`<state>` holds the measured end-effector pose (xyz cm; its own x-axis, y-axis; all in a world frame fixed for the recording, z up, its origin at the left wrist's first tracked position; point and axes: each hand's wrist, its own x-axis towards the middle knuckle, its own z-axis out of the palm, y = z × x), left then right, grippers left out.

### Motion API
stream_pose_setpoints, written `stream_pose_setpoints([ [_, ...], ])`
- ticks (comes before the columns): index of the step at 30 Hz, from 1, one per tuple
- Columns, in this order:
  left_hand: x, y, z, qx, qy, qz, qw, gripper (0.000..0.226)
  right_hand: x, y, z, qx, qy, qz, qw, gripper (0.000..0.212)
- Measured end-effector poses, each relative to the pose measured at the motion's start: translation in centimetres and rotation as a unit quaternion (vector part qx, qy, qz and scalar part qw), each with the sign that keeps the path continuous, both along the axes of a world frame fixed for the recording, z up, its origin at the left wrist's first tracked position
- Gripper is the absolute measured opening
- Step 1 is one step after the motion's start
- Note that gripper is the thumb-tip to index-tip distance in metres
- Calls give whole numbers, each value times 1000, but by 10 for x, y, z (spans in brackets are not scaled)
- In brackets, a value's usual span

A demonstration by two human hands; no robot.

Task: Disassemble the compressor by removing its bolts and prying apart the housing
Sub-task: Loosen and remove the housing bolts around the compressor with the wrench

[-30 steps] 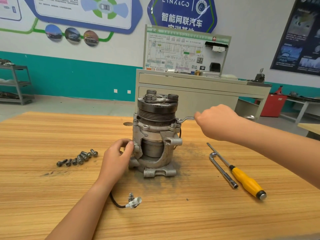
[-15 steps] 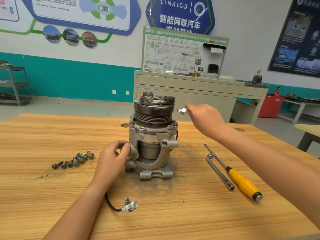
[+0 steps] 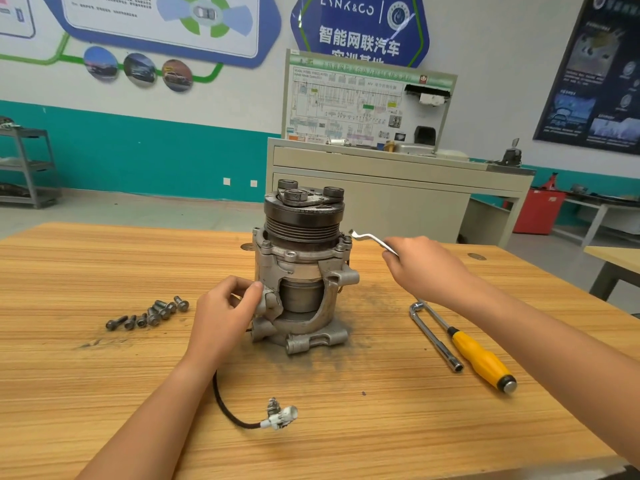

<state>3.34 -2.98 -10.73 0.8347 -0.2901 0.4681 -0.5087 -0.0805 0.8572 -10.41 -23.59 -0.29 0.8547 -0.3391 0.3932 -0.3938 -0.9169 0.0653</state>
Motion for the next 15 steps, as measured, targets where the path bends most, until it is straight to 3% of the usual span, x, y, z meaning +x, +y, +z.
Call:
stream_pose_setpoints([
  [5,1,0,0,2,-7,5,1000,18,2,14,11,-95,66,-30,993,21],
  [10,0,0,0,6,-12,8,1000,18,5,47,31,-269,180,-28,946,19],
  [15,4,1,-2,37,-19,2,999,10,3,42,36,-303,210,-24,929,26],
])
